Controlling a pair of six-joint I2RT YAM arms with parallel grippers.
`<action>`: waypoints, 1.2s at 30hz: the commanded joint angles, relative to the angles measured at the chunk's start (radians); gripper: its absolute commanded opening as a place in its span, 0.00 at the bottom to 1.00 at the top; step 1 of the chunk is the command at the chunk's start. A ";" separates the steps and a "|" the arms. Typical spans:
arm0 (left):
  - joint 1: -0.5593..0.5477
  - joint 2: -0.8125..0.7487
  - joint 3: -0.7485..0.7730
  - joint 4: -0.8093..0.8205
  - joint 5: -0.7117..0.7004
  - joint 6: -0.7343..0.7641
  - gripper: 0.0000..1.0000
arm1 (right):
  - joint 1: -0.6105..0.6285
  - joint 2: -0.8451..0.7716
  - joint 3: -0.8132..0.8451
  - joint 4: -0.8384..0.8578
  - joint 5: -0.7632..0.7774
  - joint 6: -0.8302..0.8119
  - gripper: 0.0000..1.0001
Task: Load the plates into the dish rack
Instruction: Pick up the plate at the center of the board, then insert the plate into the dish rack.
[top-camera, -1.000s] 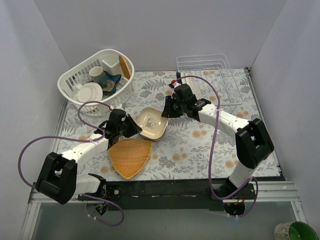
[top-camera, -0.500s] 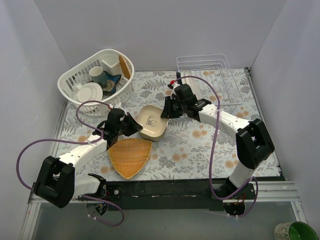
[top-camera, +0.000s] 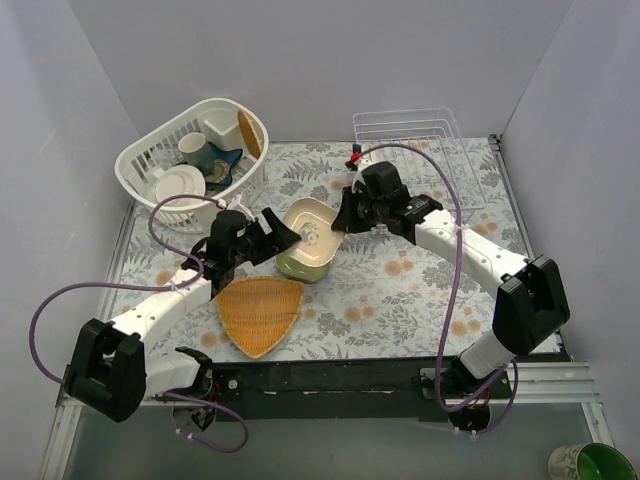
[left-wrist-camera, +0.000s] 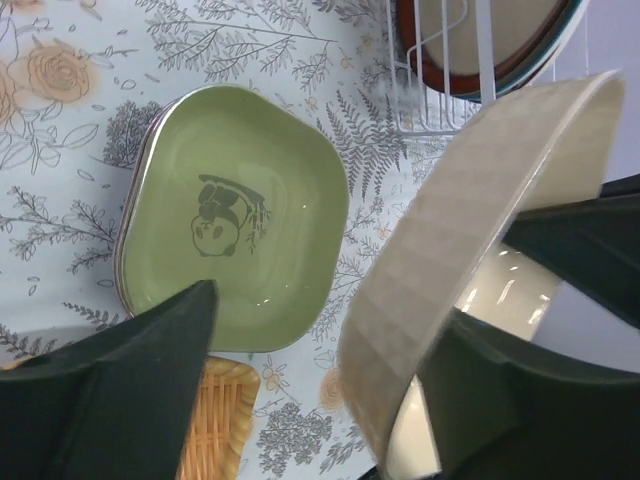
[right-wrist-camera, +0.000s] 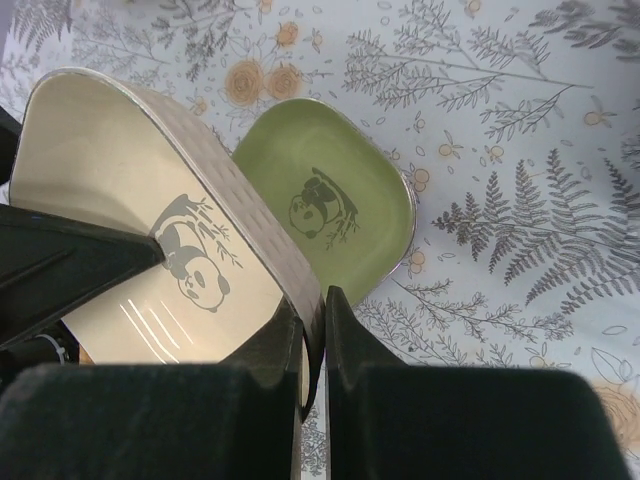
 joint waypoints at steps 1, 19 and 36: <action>-0.002 -0.059 0.047 -0.003 0.007 0.004 0.85 | -0.004 -0.093 0.139 -0.052 0.033 -0.009 0.01; -0.002 -0.154 0.091 -0.078 -0.004 0.012 0.90 | -0.006 -0.217 0.249 -0.201 0.167 -0.075 0.01; -0.002 -0.176 0.102 -0.082 -0.016 -0.016 0.05 | -0.006 -0.199 0.059 -0.078 -0.105 -0.047 0.01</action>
